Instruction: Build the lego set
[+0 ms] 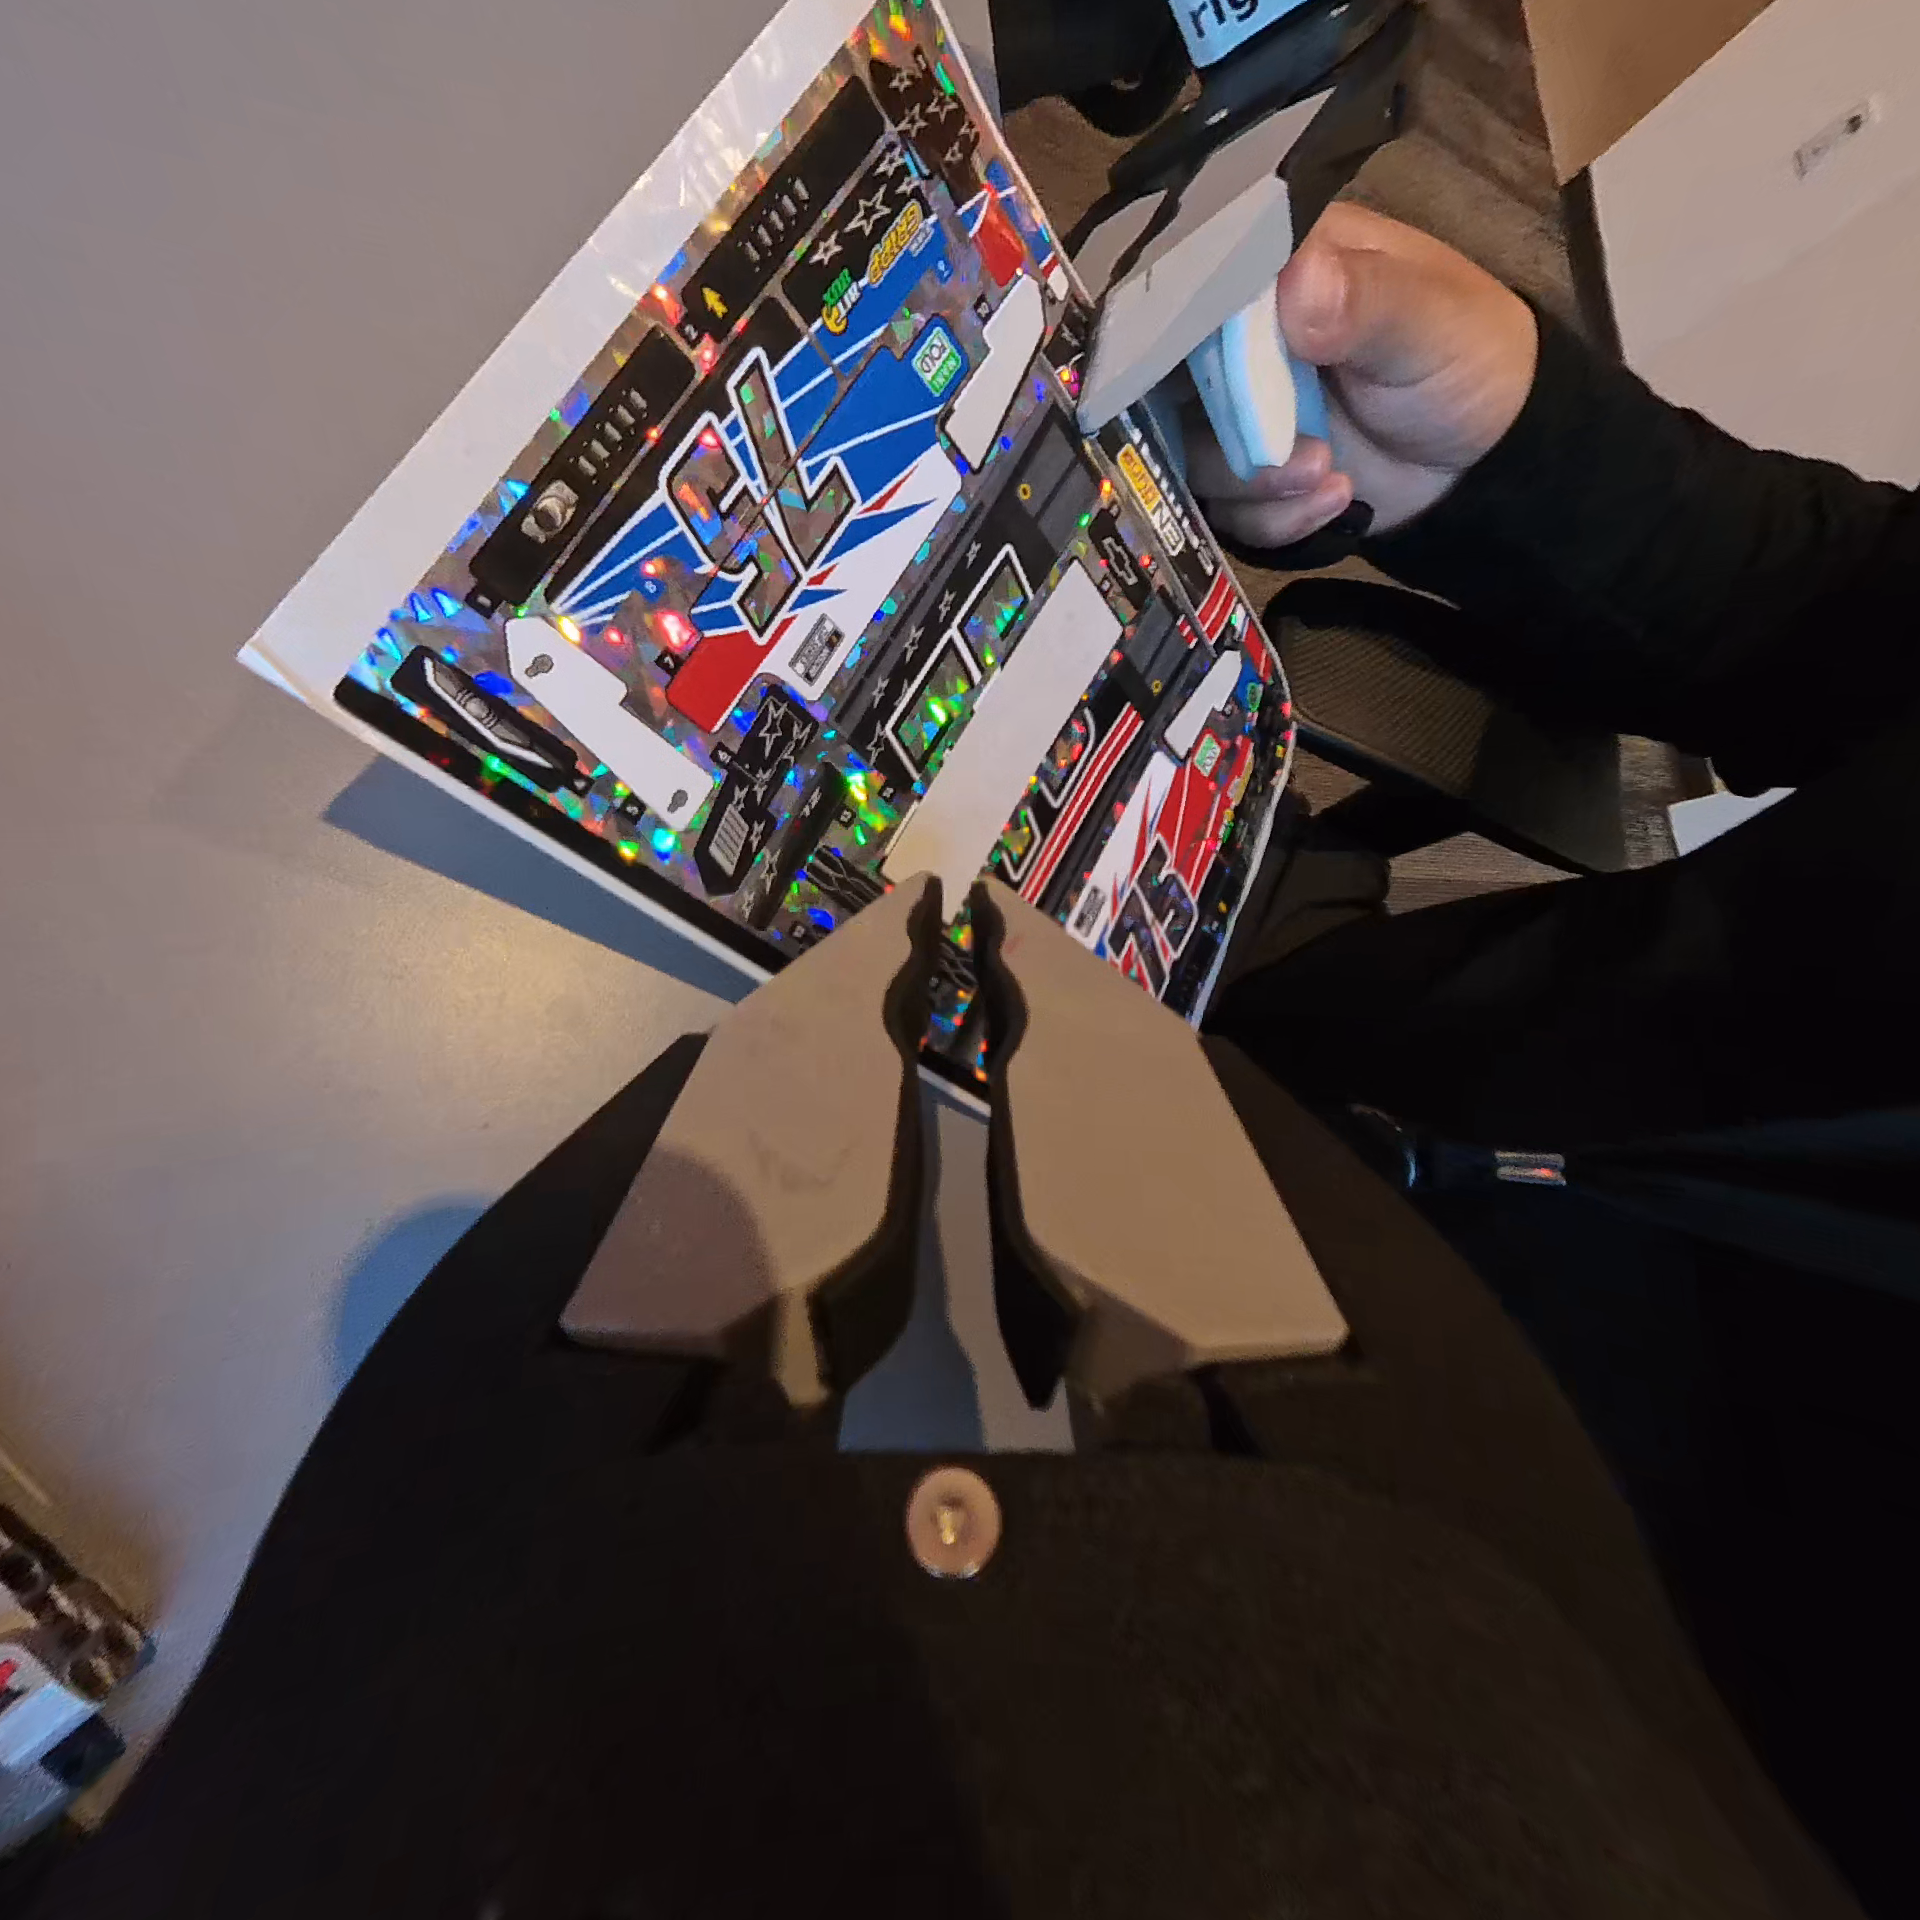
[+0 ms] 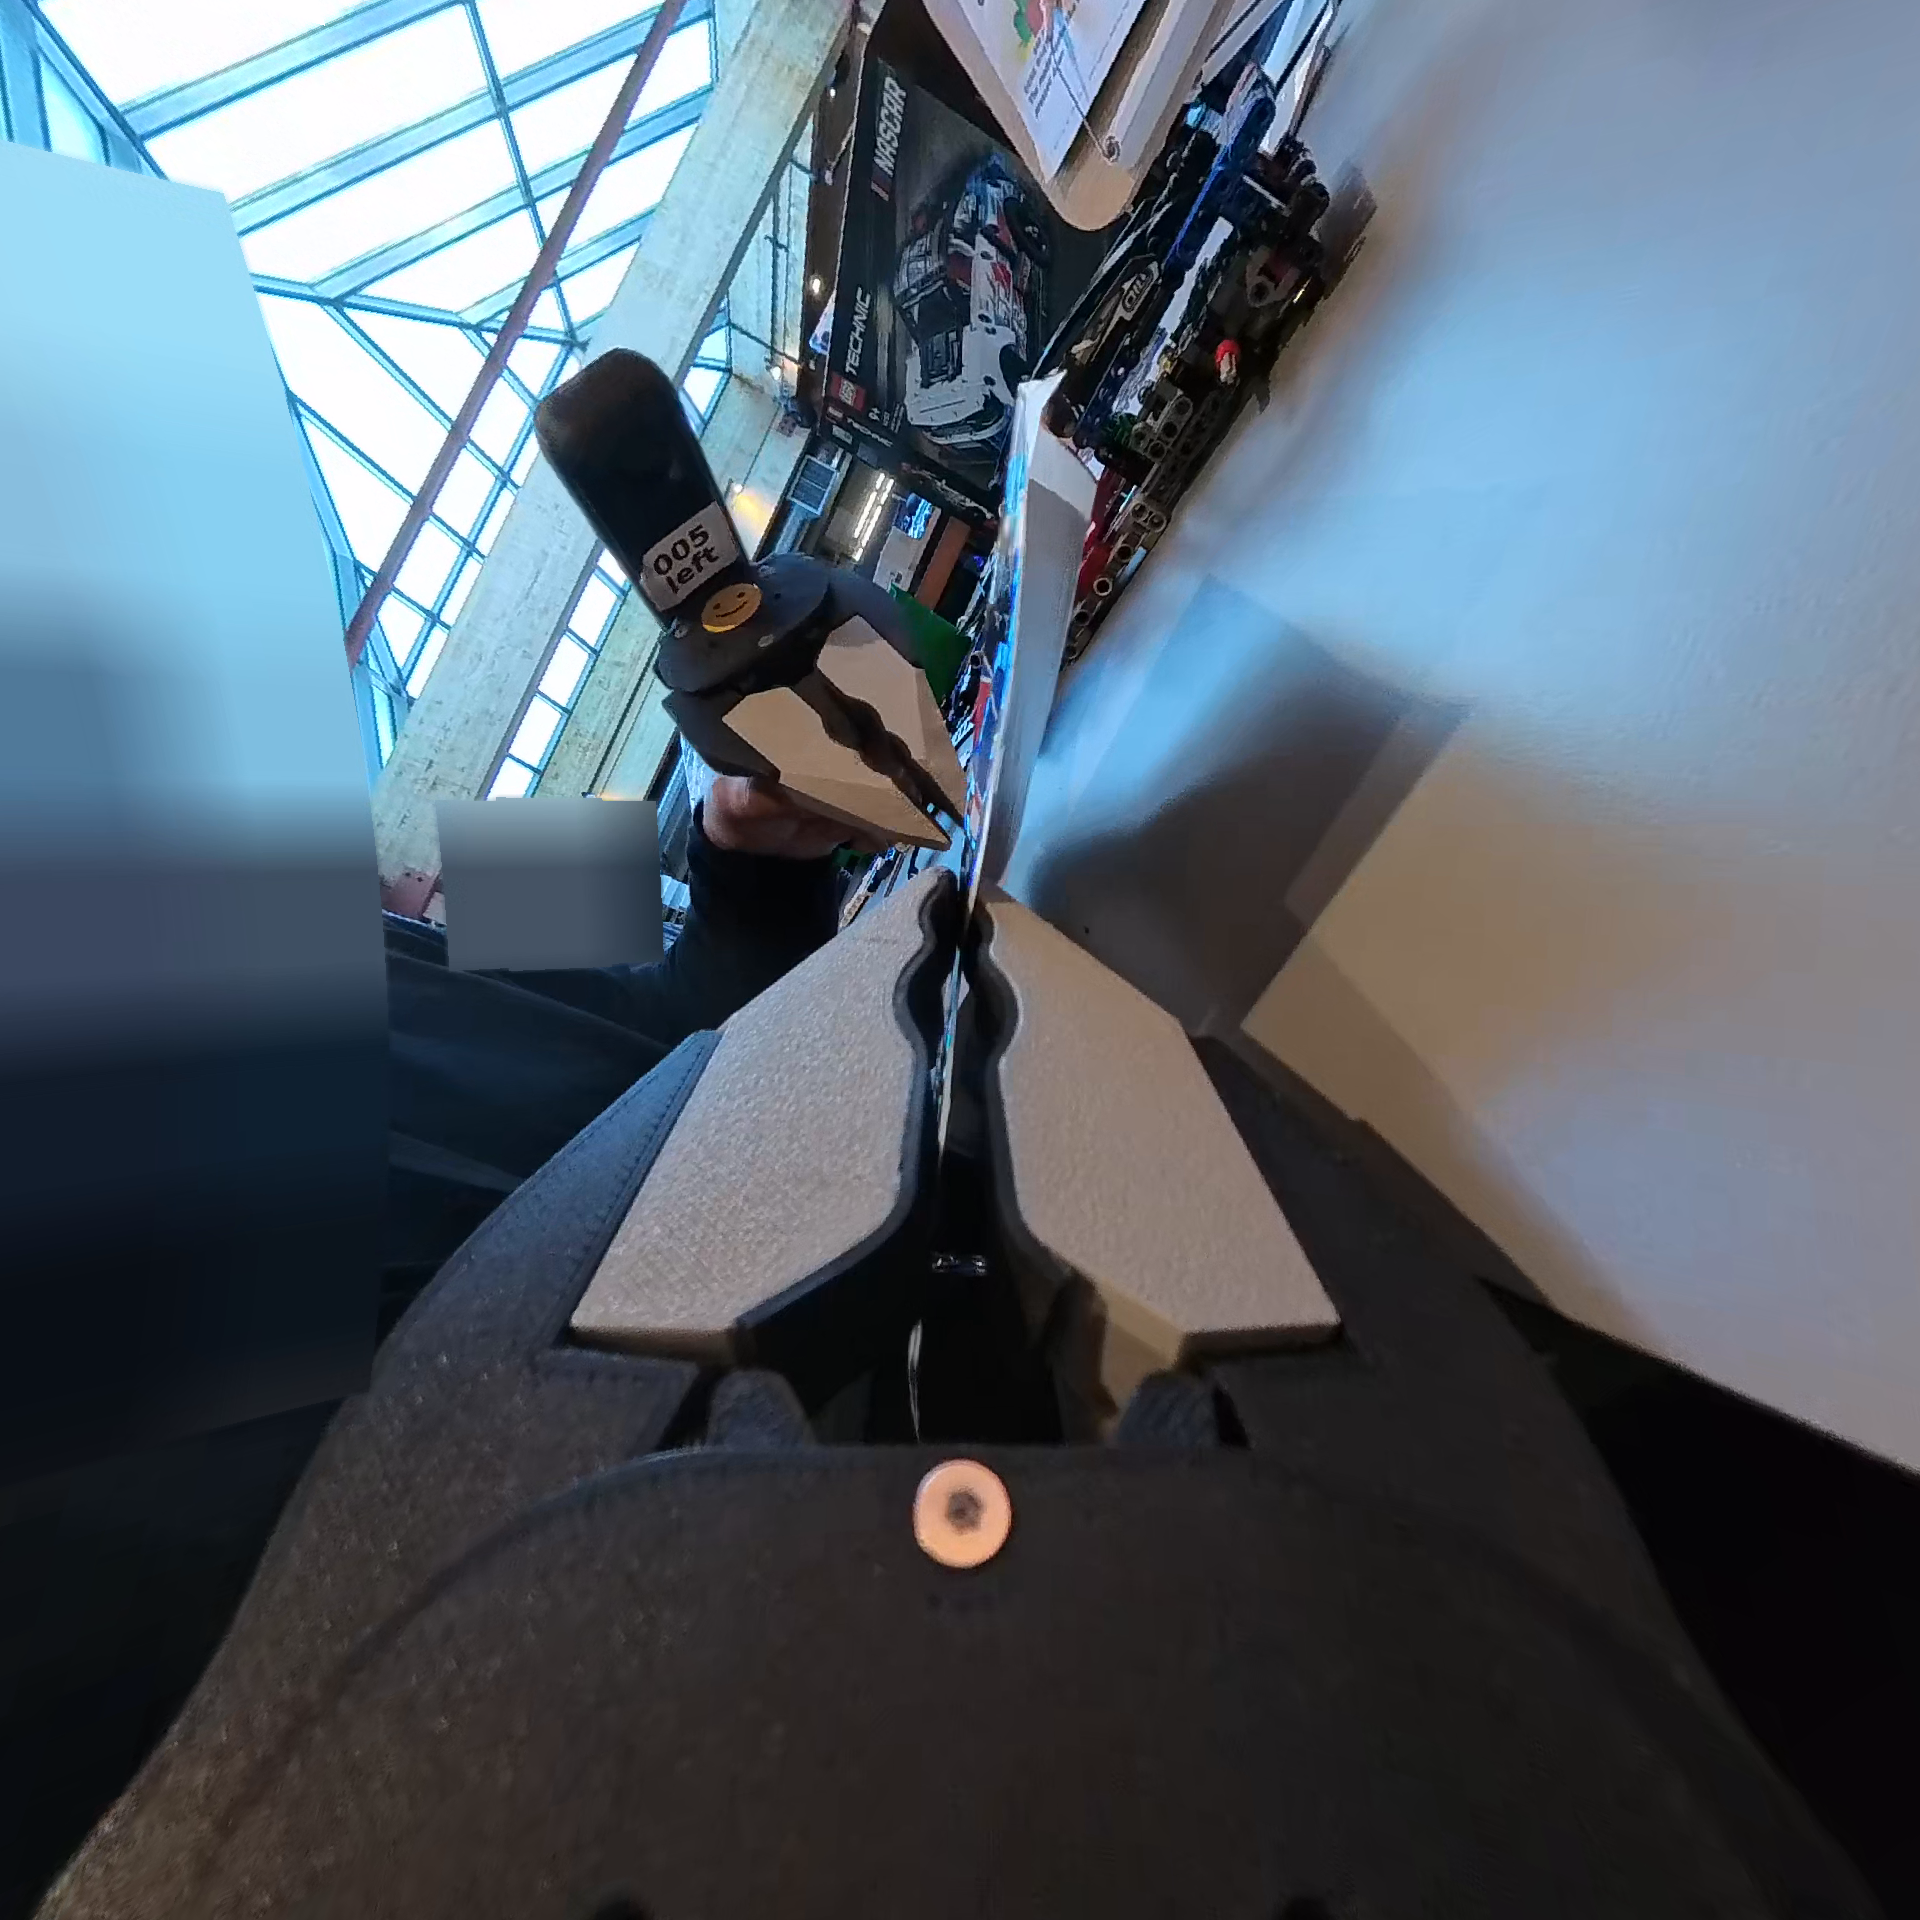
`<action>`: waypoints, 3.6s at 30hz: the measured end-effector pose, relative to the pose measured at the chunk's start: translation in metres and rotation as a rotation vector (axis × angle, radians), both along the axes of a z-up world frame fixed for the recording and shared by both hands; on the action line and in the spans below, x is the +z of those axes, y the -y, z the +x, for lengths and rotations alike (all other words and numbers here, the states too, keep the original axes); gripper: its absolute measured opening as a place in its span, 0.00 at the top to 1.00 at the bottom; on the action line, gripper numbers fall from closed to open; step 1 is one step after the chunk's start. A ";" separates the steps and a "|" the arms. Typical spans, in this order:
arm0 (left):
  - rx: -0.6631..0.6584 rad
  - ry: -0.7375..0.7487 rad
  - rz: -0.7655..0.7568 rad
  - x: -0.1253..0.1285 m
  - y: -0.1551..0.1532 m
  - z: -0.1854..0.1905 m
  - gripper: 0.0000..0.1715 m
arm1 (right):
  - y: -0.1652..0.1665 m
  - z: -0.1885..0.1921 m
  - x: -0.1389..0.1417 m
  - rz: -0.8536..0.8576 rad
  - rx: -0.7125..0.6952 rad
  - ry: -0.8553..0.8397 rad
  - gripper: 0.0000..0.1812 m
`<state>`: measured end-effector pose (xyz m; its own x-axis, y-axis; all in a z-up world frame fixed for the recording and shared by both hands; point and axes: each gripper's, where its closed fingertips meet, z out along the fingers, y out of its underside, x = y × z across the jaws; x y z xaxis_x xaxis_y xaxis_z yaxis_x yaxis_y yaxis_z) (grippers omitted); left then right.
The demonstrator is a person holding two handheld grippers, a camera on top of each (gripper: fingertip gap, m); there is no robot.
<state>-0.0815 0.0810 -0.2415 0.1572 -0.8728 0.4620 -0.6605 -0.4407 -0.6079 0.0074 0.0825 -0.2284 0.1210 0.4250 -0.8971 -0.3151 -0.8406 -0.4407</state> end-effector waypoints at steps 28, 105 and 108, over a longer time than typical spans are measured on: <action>-0.114 -0.007 0.048 -0.034 0.031 0.037 1.00 | 0.047 -0.008 -0.017 -0.005 0.073 0.094 0.98; -0.176 0.393 0.008 0.073 0.065 0.046 0.87 | 0.048 -0.057 0.067 0.486 0.069 0.060 1.00; -0.176 0.401 -0.014 0.072 0.066 0.045 0.87 | 0.048 -0.058 0.066 0.492 0.077 0.068 1.00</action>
<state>-0.0365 0.0154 -0.1693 -0.1881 -0.8632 0.4684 -0.4395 -0.3526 -0.8262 -0.0507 0.0343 -0.1626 0.1240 0.8055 -0.5795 -0.2167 -0.5479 -0.8080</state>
